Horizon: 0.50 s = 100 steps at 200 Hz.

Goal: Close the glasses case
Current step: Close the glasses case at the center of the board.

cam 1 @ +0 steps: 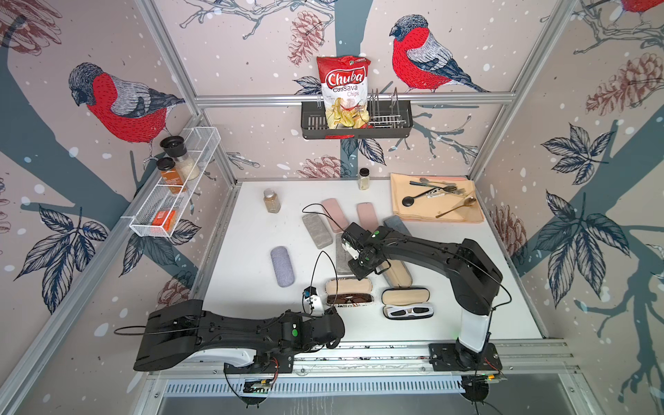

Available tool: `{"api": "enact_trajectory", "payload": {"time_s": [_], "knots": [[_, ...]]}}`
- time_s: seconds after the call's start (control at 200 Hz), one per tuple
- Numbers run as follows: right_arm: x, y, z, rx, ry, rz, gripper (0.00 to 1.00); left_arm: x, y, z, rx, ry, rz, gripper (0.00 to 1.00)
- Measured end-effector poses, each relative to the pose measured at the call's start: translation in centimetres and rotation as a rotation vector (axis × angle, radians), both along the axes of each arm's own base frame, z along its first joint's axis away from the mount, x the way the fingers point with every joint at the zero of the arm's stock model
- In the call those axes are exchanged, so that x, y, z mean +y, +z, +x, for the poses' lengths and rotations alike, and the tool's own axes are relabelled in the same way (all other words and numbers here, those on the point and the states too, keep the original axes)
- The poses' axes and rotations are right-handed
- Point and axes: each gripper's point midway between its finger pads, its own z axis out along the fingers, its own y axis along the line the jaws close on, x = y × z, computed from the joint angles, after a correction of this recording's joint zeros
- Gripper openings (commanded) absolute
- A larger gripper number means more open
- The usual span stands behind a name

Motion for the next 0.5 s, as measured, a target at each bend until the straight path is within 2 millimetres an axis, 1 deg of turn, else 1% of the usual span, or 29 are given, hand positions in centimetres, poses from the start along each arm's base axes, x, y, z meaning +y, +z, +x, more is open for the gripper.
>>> {"api": "enact_trajectory", "payload": {"time_s": [0.23, 0.37, 0.5], "knots": [[0.3, -0.4, -0.5, 0.010, 0.014, -0.005, 0.08, -0.8, -0.5, 0.2, 0.003, 0.009, -0.006, 0.00], [0.5, -0.4, -1.0, 0.013, 0.026, -0.004, 0.09, -1.1, -0.3, 0.6, -0.002, 0.021, -0.024, 0.00], [0.8, -0.5, -1.4, 0.020, 0.037, 0.001, 0.09, -1.3, 0.4, 1.4, -0.017, 0.044, -0.054, 0.00]]}}
